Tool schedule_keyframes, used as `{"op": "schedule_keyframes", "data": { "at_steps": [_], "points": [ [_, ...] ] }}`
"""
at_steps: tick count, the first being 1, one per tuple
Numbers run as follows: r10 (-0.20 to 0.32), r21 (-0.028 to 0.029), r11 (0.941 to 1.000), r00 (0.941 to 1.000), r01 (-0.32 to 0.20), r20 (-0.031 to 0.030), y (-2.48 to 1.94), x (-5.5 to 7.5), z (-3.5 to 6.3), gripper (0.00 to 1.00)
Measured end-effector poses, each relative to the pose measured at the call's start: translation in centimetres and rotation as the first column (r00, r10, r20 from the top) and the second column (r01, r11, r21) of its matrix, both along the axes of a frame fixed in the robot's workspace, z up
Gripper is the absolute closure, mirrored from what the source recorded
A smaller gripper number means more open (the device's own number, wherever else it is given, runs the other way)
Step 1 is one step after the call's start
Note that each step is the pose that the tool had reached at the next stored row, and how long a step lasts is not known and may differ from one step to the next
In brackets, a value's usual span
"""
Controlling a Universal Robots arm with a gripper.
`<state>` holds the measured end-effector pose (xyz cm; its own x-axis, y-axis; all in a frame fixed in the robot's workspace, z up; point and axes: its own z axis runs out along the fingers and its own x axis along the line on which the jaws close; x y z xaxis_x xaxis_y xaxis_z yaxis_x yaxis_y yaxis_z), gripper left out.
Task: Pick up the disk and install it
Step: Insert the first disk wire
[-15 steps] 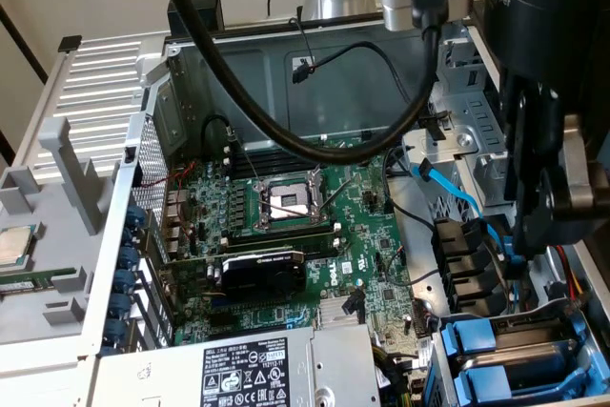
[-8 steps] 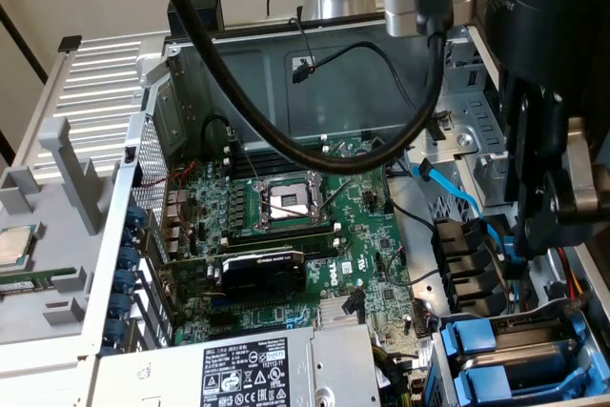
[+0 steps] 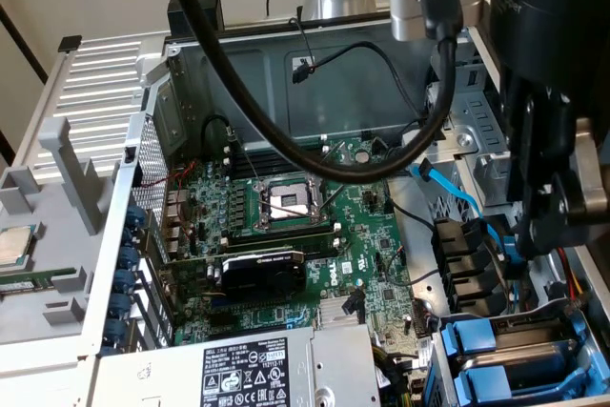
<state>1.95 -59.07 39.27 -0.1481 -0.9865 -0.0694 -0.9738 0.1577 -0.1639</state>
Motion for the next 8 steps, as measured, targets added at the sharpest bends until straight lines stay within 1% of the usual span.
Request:
{"op": "schedule_keyframes", "data": {
  "at_steps": [2, 3, 4, 5, 7, 8],
  "points": [
    [0.003, 0.0028, 1.0000, 1.0000, -0.003, -0.0001, -0.16, 0.04, 0.00, 0.56],
    [0.004, 0.0054, 1.0000, 1.0000, -0.004, -0.0002, -0.31, 0.04, -0.01, 0.56],
    [0.004, 0.0090, 1.0000, 1.0000, -0.004, -0.0001, -0.40, 0.03, -0.03, 0.56],
    [0.004, 0.0114, 0.9999, 1.0000, -0.004, -0.0002, -0.49, 0.04, -0.03, 0.56],
    [0.004, 0.0202, 0.9998, 1.0000, -0.004, -0.0001, -0.82, 0.04, -0.03, 0.56],
    [0.004, 0.0237, 0.9997, 1.0000, -0.004, -0.0001, -0.95, 0.04, -0.03, 0.56]
  ]
}}
